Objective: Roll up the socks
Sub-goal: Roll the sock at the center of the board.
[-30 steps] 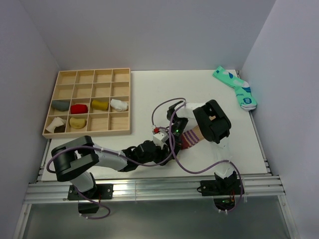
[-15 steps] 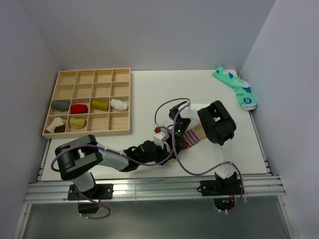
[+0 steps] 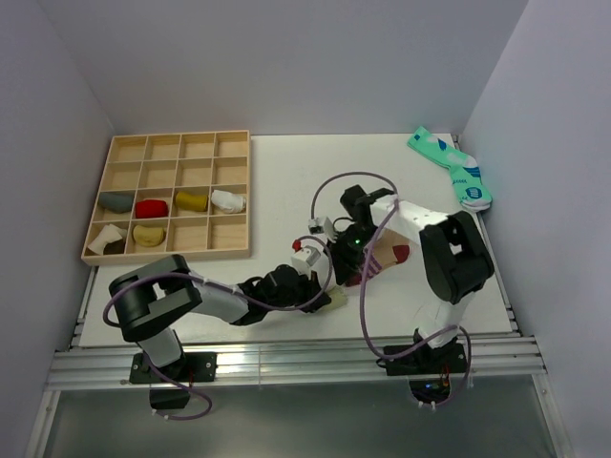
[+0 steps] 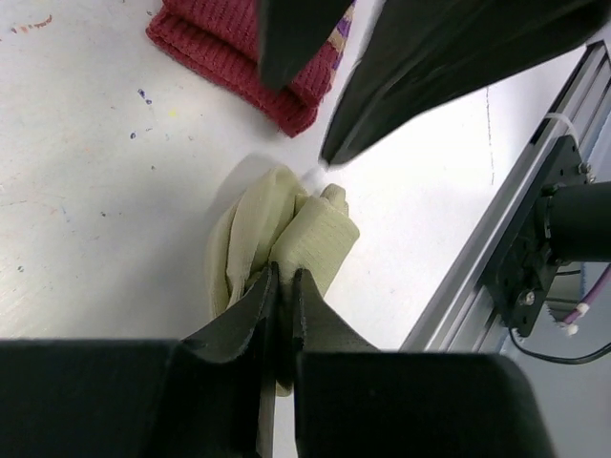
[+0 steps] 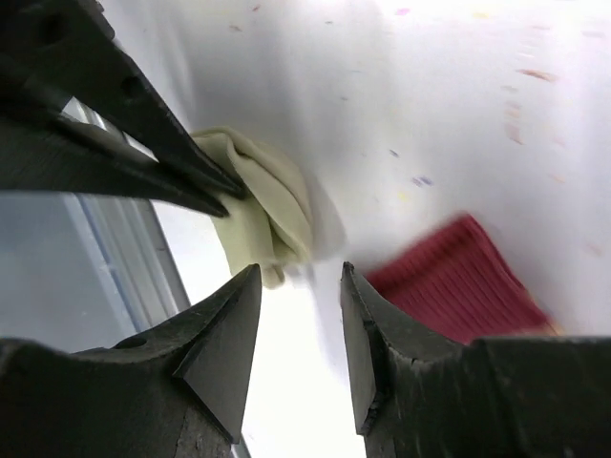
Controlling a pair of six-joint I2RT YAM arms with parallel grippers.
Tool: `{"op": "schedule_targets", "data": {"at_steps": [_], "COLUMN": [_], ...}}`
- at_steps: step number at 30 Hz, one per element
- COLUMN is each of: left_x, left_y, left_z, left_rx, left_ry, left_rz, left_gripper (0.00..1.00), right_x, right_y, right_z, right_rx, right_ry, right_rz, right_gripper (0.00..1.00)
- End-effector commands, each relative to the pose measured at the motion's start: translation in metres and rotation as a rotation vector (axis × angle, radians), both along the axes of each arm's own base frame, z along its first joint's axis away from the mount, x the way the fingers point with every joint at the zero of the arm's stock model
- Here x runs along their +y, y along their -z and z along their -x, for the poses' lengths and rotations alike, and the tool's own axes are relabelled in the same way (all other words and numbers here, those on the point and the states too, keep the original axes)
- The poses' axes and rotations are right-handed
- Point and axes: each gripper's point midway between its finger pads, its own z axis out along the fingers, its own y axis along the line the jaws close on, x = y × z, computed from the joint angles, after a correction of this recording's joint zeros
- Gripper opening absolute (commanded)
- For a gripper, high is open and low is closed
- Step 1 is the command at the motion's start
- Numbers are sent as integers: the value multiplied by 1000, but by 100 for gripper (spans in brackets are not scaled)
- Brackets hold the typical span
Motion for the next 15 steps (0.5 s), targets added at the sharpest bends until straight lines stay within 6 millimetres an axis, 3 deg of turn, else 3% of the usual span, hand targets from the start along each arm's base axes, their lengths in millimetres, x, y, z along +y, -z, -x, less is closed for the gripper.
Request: {"op": "schedule_targets", "data": {"at_steps": [1,8,15], "left_x": [24,28,28], "left_y": [45,44,41], "left_z": [11,7,6], "left_rx": [136,262,400], "left_ry": [-14,-43,-34], "left_rz": [-163,-153,-161], "left_gripper": [0,0,0], "right_x": [-6,-23,-32], "right_y": [-23,-43,-43], "right_z": [-18,-17,-1], "right_rx": [-160,-361,-524], "right_ry": [36,52,-12], "right_rz": [-52,-107,-148], "right_gripper": [47,50,51]}}
